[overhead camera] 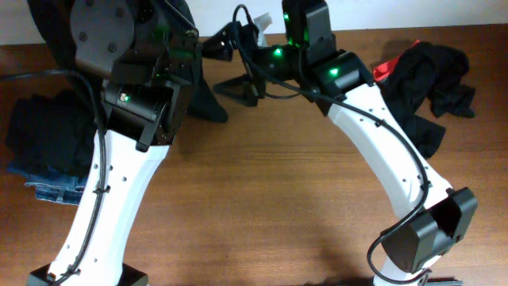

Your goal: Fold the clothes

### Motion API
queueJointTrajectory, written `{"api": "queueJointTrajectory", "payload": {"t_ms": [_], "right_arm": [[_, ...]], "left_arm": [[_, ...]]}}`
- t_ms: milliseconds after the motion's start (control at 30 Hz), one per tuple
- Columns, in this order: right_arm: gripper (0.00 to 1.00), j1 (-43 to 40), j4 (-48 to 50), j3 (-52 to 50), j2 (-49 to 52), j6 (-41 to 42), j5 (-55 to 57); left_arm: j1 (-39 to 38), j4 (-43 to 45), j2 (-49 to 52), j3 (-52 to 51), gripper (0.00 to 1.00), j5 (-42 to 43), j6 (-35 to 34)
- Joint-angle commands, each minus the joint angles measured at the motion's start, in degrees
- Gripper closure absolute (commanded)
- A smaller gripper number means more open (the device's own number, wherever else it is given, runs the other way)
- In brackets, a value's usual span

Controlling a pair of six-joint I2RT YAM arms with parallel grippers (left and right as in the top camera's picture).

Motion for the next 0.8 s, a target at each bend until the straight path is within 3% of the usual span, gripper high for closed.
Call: {"api": "queueJointTrajectory", "payload": {"t_ms": [0, 133, 367, 533, 633, 767], "right_arm": [[0.01, 2.40, 7.41, -0.94, -0.44, 16.39, -1.84], [0.01, 4.15, 14.99, -0.94, -0.44, 20.74, 2.14], [0.01, 2.27, 14.84, -3.91, -0.35, 20.63, 1.60], [0.01, 0.98, 15.58, -11.87, -0.35, 20.68, 2.27], [0.01, 0.26, 24.15, -17.00, -0.35, 22.53, 2.71], [0.01, 0.33, 41.51, -24.13, -0.35, 31.80, 4.37]], "left_arm": [[-0.02, 0.96, -0.66, 2.36, 1.00, 3.41, 0.48], [-0.02, 0.94, -0.68, 2.36, 1.00, 3.82, 0.57], [0.15, 1.29, -0.68, 2.36, 1.00, 5.14, 3.08], [0.13, 2.45, -0.68, 2.36, 1.00, 6.62, 3.06], [0.13, 2.45, -0.68, 2.36, 1.00, 6.60, 3.08], [0.13, 2.43, -0.68, 2.36, 1.00, 6.60, 3.08]]}}
